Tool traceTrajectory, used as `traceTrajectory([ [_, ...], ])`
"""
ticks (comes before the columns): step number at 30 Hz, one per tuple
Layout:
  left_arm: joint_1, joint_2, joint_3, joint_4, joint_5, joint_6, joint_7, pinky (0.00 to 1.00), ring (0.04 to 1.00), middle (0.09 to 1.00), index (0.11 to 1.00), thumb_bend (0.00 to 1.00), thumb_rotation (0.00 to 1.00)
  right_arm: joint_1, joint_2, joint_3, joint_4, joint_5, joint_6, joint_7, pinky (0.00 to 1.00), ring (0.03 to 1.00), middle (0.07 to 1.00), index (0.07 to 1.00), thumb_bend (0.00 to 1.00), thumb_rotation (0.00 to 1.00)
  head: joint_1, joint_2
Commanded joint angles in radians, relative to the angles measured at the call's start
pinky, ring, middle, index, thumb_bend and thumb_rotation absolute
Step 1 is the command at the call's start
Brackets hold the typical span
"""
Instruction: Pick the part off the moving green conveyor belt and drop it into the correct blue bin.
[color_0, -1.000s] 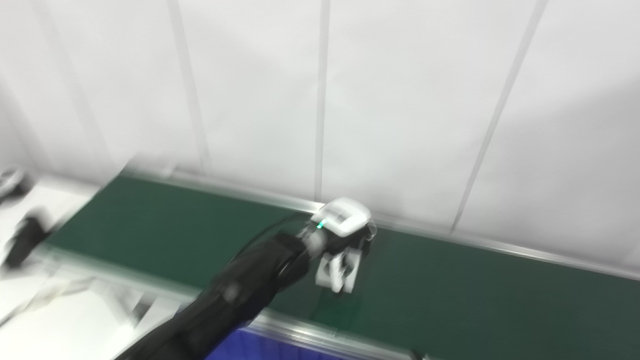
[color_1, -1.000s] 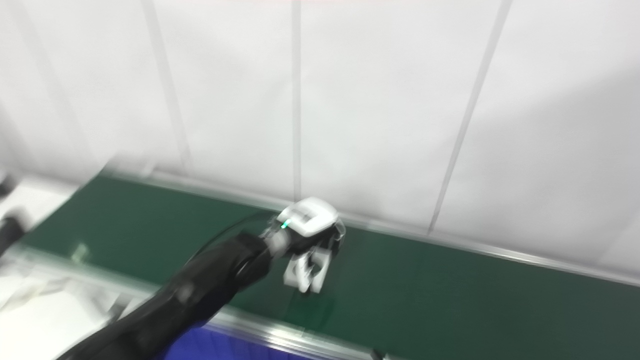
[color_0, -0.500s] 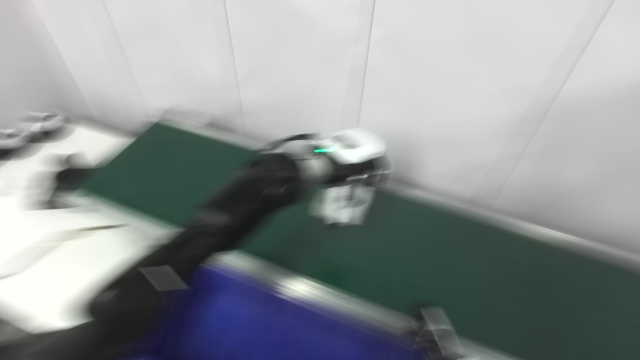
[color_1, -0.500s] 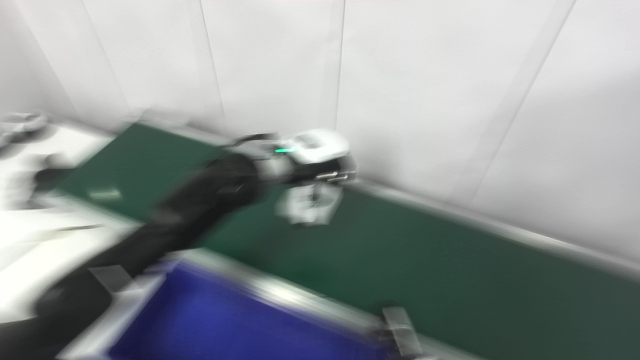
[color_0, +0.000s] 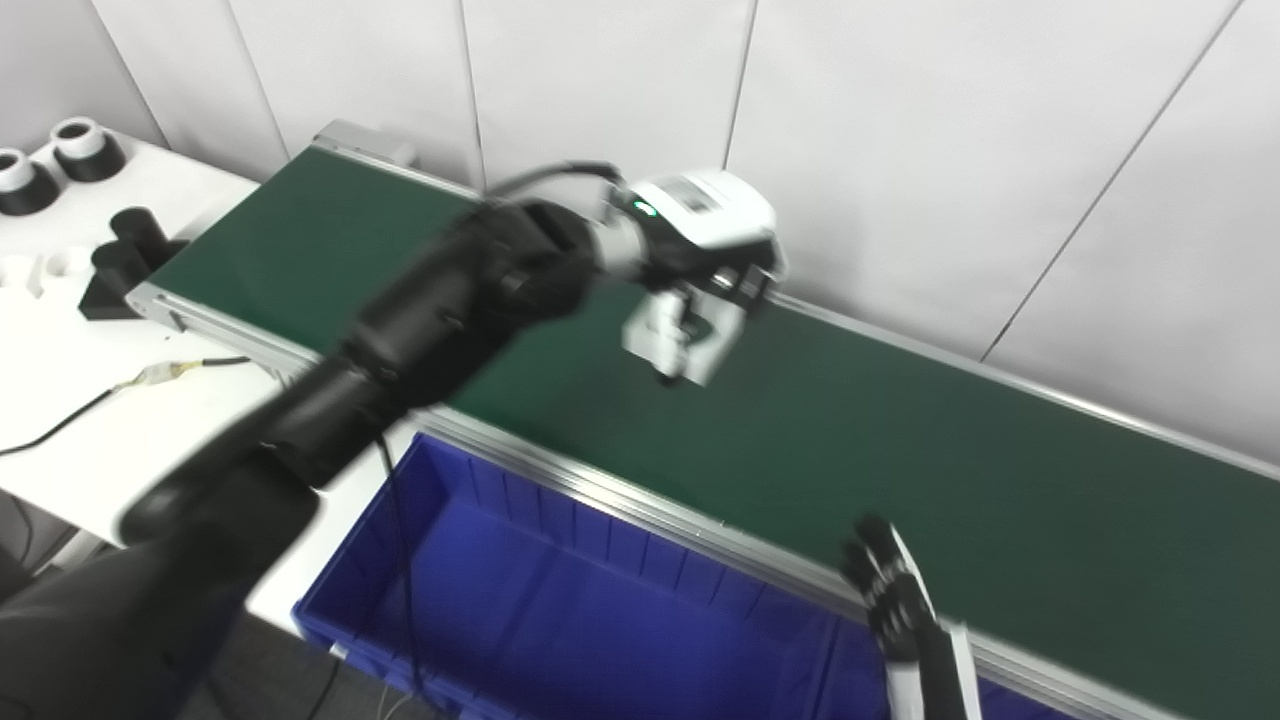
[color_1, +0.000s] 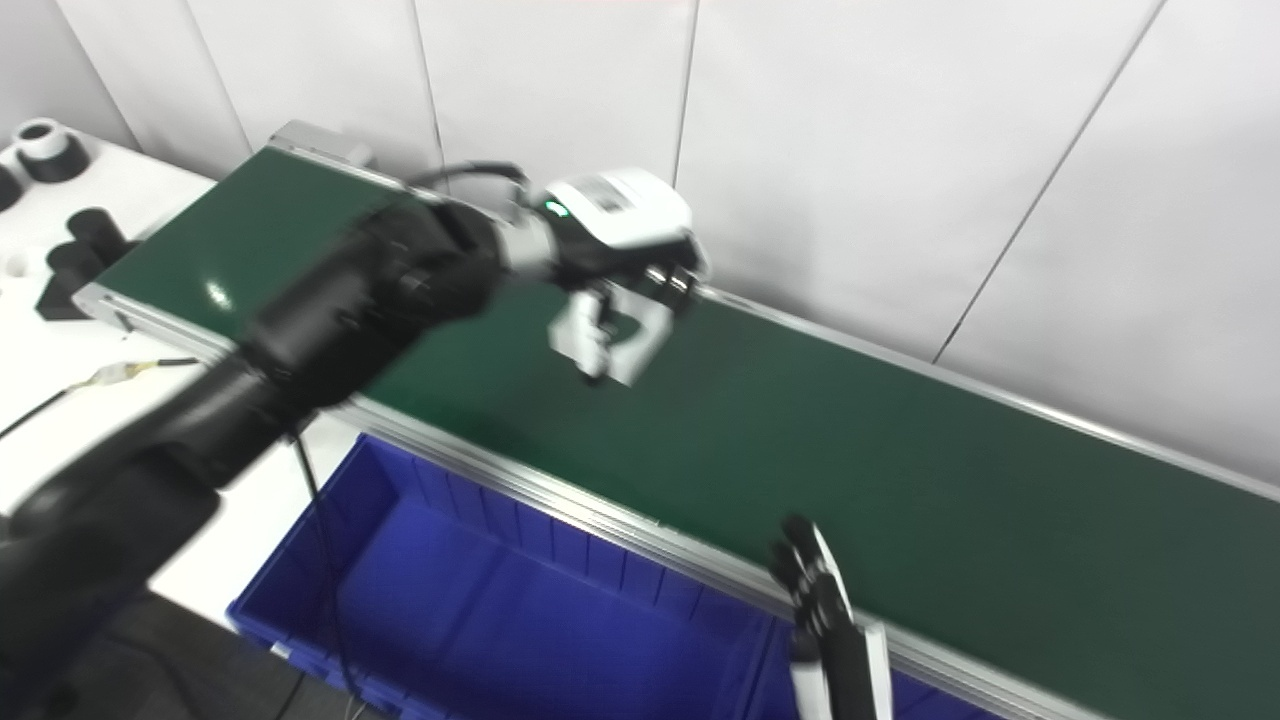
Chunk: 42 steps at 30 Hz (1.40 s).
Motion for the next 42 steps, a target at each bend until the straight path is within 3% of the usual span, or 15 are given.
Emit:
traceTrajectory([
  [1,-0.013,0.01,0.021,-0.081,-0.038,0.015,-0.024,0.25,0.324,0.398,0.5,0.52,0.0,-0.01,-0.007,-0.014,-0.042,0.012,0.017,0.009,0.86,0.881,0.916,0.925,0.85,0.97,0.012,0.022],
  [3,0.001,0.023,0.03,-0.117,-0.047,0.028,-0.049,0.27,0.348,0.413,0.505,0.52,0.0,-0.015,-0.007,-0.017,-0.048,0.009,0.03,0.007,0.84,0.876,0.912,0.924,0.86,0.98,0.022,0.035],
  [7,0.042,0.05,0.05,-0.194,-0.069,0.056,-0.095,0.22,0.287,0.467,0.487,0.52,0.0,-0.022,-0.007,-0.024,-0.057,0.011,0.042,0.01,0.82,0.872,0.908,0.919,0.87,0.98,0.036,0.057],
  [8,0.047,0.053,0.055,-0.205,-0.071,0.059,-0.103,0.24,0.303,0.418,0.498,0.52,0.0,-0.023,-0.007,-0.025,-0.06,0.013,0.046,0.011,0.82,0.872,0.91,0.918,0.87,0.98,0.037,0.059],
  [13,0.114,0.09,0.089,-0.311,-0.105,0.099,-0.16,0.31,0.374,0.422,0.51,0.52,0.0,-0.033,-0.008,-0.029,-0.071,0.013,0.055,0.012,0.81,0.874,0.914,0.919,0.88,0.98,0.031,0.086],
  [15,0.143,0.1,0.104,-0.351,-0.117,0.114,-0.175,0.23,0.286,0.463,0.489,0.52,0.0,-0.033,-0.006,-0.03,-0.079,0.01,0.063,0.009,0.8,0.87,0.909,0.92,0.88,0.98,0.024,0.09],
  [18,0.182,0.119,0.114,-0.405,-0.122,0.128,-0.197,0.17,0.225,0.472,0.484,0.53,0.0,-0.031,-0.005,-0.029,-0.09,0.007,0.074,0.008,0.81,0.871,0.908,0.922,0.89,0.99,0.022,0.09],
  [23,0.24,0.136,0.128,-0.445,-0.128,0.125,-0.205,0.17,0.229,0.473,0.483,0.53,0.0,-0.025,-0.003,-0.027,-0.1,0.003,0.078,0.007,0.81,0.876,0.915,0.923,0.87,0.99,0.018,0.085],
  [27,0.309,0.138,0.138,-0.453,-0.098,0.127,-0.187,0.2,0.255,0.474,0.483,0.53,0.0,-0.025,0.0,-0.026,-0.095,0.001,0.072,0.007,0.81,0.873,0.915,0.922,0.87,0.99,0.016,0.078],
  [29,0.341,0.134,0.143,-0.456,-0.076,0.129,-0.175,0.24,0.304,0.42,0.499,0.52,0.0,-0.024,0.002,-0.026,-0.098,0.002,0.074,0.006,0.81,0.872,0.916,0.922,0.86,0.98,0.016,0.076],
  [32,0.398,0.119,0.164,-0.456,-0.05,0.131,-0.129,0.23,0.297,0.399,0.503,0.52,0.0,-0.022,0.003,-0.027,-0.098,-0.003,0.073,0.005,0.81,0.869,0.916,0.921,0.86,0.99,0.016,0.076],
  [33,0.412,0.114,0.17,-0.455,-0.044,0.132,-0.116,0.22,0.279,0.436,0.494,0.52,0.0,-0.022,0.002,-0.027,-0.098,-0.005,0.073,0.004,0.8,0.866,0.913,0.922,0.86,0.99,0.016,0.076],
  [38,0.521,0.064,0.224,-0.45,0.008,0.143,0.011,0.21,0.272,0.458,0.487,0.52,0.0,-0.021,0.01,-0.026,-0.102,-0.014,0.076,-0.001,0.8,0.864,0.91,0.92,0.86,0.99,0.016,0.066],
  [42,0.603,0.021,0.252,-0.42,0.035,0.104,0.149,0.19,0.248,0.473,0.483,0.52,0.0,-0.017,0.012,-0.025,-0.103,-0.007,0.078,0.003,0.81,0.868,0.912,0.92,0.87,0.99,0.017,0.064],
])
